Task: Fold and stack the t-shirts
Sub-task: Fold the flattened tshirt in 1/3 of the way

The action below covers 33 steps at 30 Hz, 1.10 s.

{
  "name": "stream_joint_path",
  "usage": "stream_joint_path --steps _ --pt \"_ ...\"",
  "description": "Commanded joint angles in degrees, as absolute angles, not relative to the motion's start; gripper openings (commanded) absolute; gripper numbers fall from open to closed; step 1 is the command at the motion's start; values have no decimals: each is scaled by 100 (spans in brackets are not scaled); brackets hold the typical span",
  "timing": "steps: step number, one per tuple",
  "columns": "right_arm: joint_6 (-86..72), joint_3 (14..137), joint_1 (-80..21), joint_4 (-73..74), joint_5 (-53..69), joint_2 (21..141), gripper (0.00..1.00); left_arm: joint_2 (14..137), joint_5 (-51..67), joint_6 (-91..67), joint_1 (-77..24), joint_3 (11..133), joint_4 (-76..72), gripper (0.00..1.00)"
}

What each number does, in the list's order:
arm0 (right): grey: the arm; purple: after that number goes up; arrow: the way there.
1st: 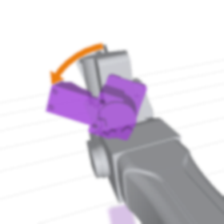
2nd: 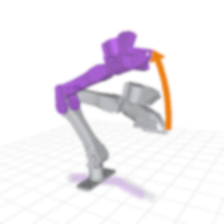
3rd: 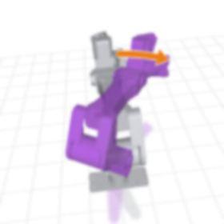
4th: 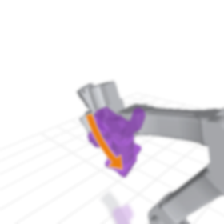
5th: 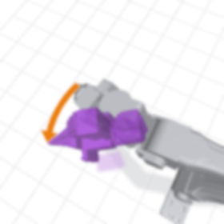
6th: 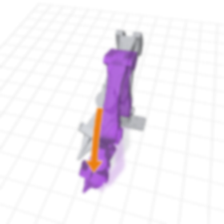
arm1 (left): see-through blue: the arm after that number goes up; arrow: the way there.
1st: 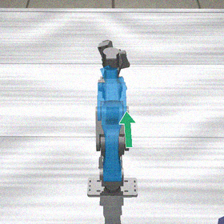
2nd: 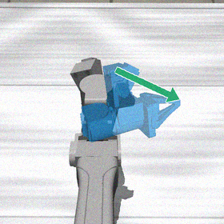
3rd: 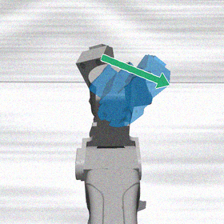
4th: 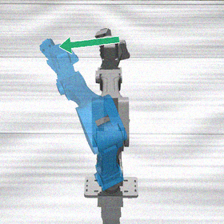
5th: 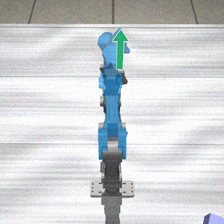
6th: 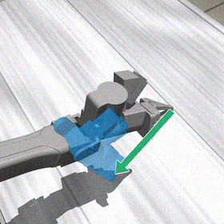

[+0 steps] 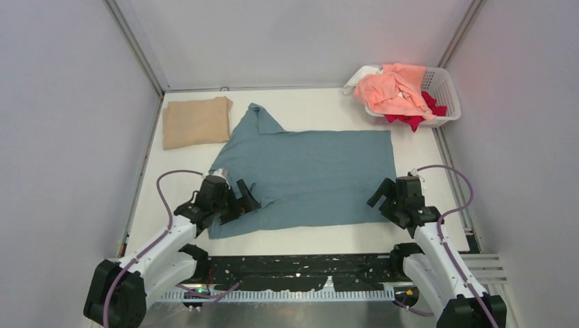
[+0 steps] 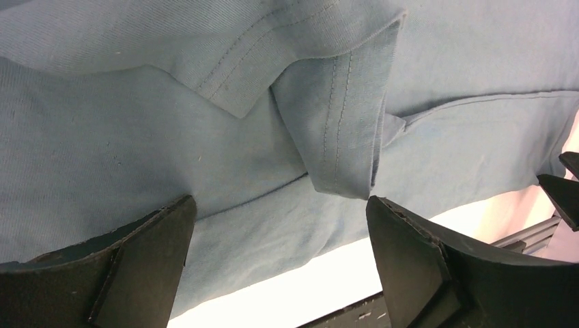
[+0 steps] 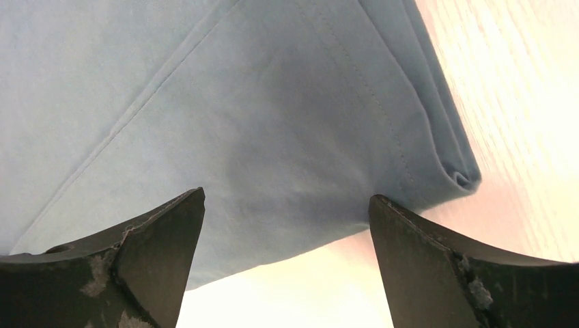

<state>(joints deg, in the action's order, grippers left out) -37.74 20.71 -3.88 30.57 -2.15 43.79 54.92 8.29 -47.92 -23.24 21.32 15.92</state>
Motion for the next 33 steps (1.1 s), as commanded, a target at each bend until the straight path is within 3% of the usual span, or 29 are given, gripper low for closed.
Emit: stream_joint_path --steps 1,8,17,24,33 --pt "-3982 2036 -403 3828 -130 4028 95 5001 531 -4974 -2355 1769 3298 99" --pt "-4010 2258 -410 4143 -216 3662 96 4576 233 -4808 -2355 2136 3810 99" --pt "-3784 2363 -839 2727 292 3518 95 4551 770 -4804 -2702 2602 3259 99" --pt "-3741 2342 -2060 1550 53 4470 95 5032 799 -4968 -2857 2638 2643 99" --pt "-3761 2366 -2173 1290 106 5063 95 6426 863 -4985 -3045 2944 1408 99"
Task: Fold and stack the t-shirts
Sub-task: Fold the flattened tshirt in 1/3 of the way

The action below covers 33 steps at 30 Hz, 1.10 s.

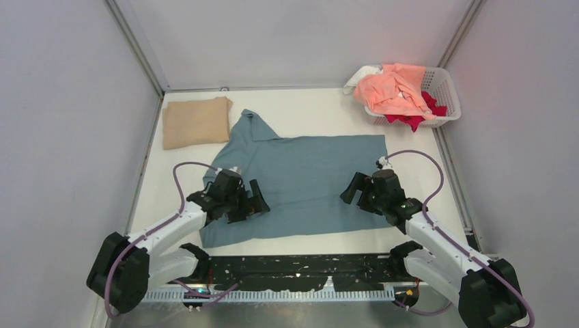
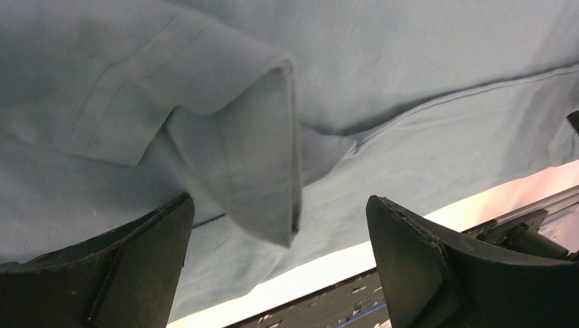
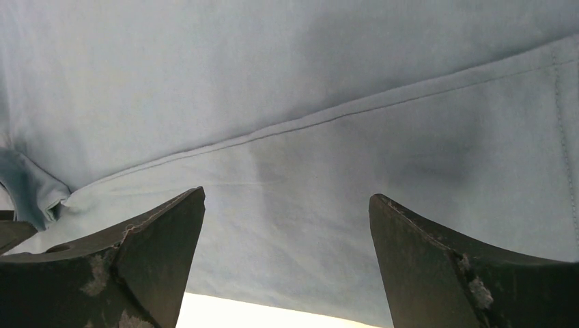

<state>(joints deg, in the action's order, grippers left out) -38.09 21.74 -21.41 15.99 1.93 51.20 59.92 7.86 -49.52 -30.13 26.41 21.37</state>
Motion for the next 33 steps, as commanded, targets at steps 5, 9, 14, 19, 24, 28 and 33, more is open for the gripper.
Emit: stream_joint_path --steps 5,9,14,19,24,28,33 --pt "-3650 2465 -2177 1581 -281 4766 95 7112 650 -4799 -3046 3569 1171 99" --pt "-3644 2492 -2178 1760 -350 4658 95 7631 321 -4468 -3040 4466 1884 99" --pt "-3610 2411 -2172 1834 -538 4652 95 7989 581 -4344 -3042 4531 1774 99" --pt "-3572 2535 -2173 1939 -489 4692 95 8744 587 -4237 -3023 5231 1621 99" --pt "-3497 2517 -2172 1836 -556 4682 95 8554 507 -3820 -3028 5360 1791 99" --pt "-3495 2476 -2176 1708 -507 4810 95 8213 465 -3728 -3037 5146 2227 99" --pt "-3449 2443 -2173 1565 -376 5023 95 7619 951 -3568 -3166 4379 2265 99"
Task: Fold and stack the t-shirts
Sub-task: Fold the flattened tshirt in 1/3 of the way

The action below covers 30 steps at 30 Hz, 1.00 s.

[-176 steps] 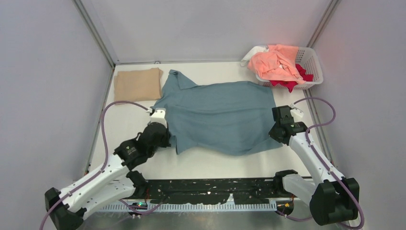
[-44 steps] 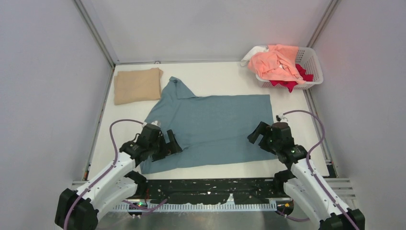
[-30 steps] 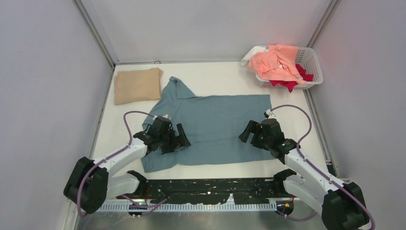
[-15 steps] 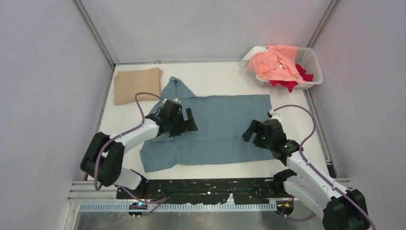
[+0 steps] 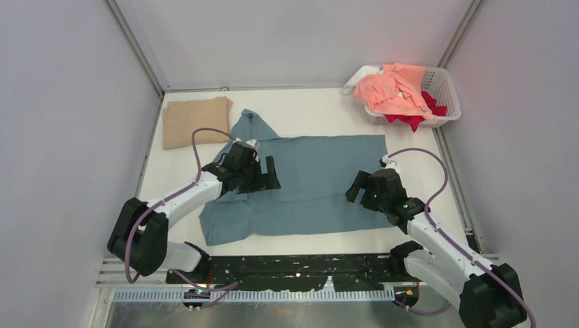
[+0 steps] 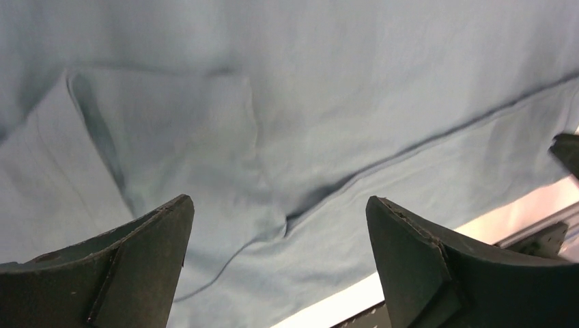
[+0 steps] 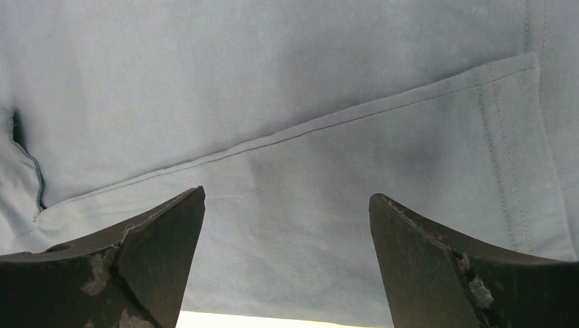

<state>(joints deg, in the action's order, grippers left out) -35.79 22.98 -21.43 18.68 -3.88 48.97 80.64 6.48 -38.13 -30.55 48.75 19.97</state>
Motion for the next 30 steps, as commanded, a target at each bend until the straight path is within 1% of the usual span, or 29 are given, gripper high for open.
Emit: stream_joint_path --steps 1,5,8,10,16,18,20,22,27,30 --pt "-3446 2426 -2176 1551 -364 5086 95 7541 934 -3598 -3171 4233 2267 99" --pt "-3435 2365 -2171 1468 -349 5193 95 7526 545 -3722 -3173 3892 2100 99" --pt "-3425 2356 -2173 1465 -377 5209 95 7858 217 -3692 -3173 4194 2265 99" --pt "-3420 2351 -2169 1480 -404 5182 95 8024 -340 -3787 -3151 4348 2429 99" --pt "-3407 2293 -2177 1513 -460 5104 95 8068 -1038 -4084 -2372 4419 2119 99" --pt "-3395 2272 -2175 1512 -455 5101 95 8158 -941 -4052 -2013 4497 1912 99" --pt "-3359 2266 -2171 1586 -483 5056 95 8301 -1238 -3998 -1788 4809 2099 99" --pt "-3316 2237 -2171 1641 -573 4967 95 8369 -1294 -3924 -1597 5195 2248 99" --pt "-3220 2190 -2166 1862 -740 4578 95 8176 -1667 -3762 -1472 5590 2171 99" --pt "-3126 2133 -2171 1935 -658 4363 95 8066 -1432 -3699 -1472 5750 2397 99"
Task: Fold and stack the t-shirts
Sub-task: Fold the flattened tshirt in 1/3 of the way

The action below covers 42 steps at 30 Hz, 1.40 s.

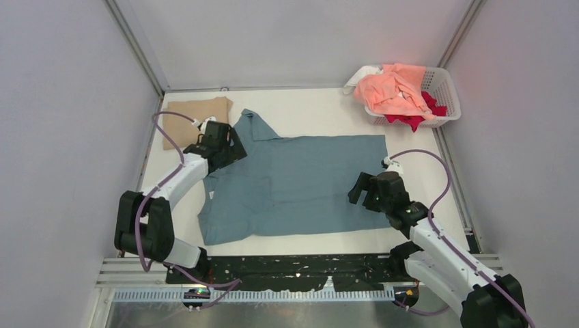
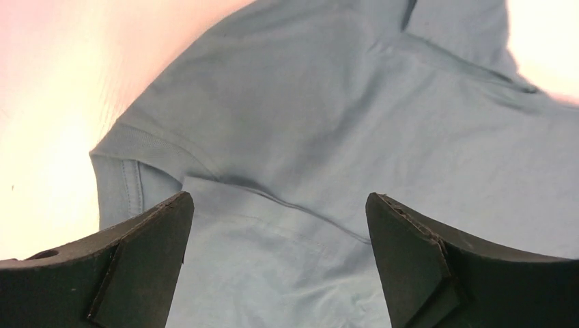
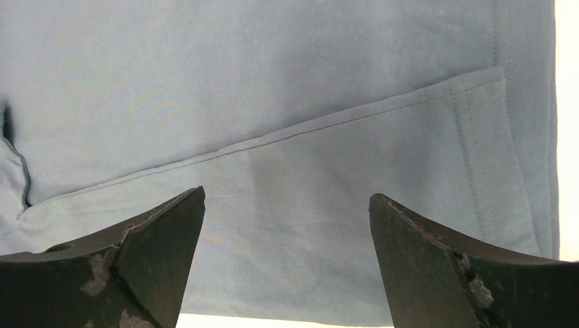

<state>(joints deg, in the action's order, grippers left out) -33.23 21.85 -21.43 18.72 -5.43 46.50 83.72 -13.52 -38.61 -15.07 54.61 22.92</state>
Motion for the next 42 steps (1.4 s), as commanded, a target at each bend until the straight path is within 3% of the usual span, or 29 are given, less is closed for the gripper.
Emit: stream_joint_path --steps 1,8,14,19,27,35,42 --pt "-3078 2087 -2171 1926 -628 4274 95 7992 -1211 -3686 -1473 5692 2401 99" --pt "-3306 1886 -2171 1227 -274 4549 95 7581 648 -3994 -2159 4227 1581 99" --pt "-3760 1766 -2165 1637 -621 4926 95 7130 585 -4393 -2785 3209 1438 99" --pt "-4065 1495 -2171 2174 -474 4446 95 6831 260 -4454 -2812 2755 1517 99" --pt "-4390 1853 -2159 3728 -715 3695 95 6317 63 -4248 -2819 2516 2306 99" --pt "-4463 2041 -2162 4101 -783 3547 95 5889 267 -4296 -2918 2444 2310 99" --pt "-4128 2408 -2169 3404 -1240 3530 95 6473 -735 -4103 -2861 4116 2720 99"
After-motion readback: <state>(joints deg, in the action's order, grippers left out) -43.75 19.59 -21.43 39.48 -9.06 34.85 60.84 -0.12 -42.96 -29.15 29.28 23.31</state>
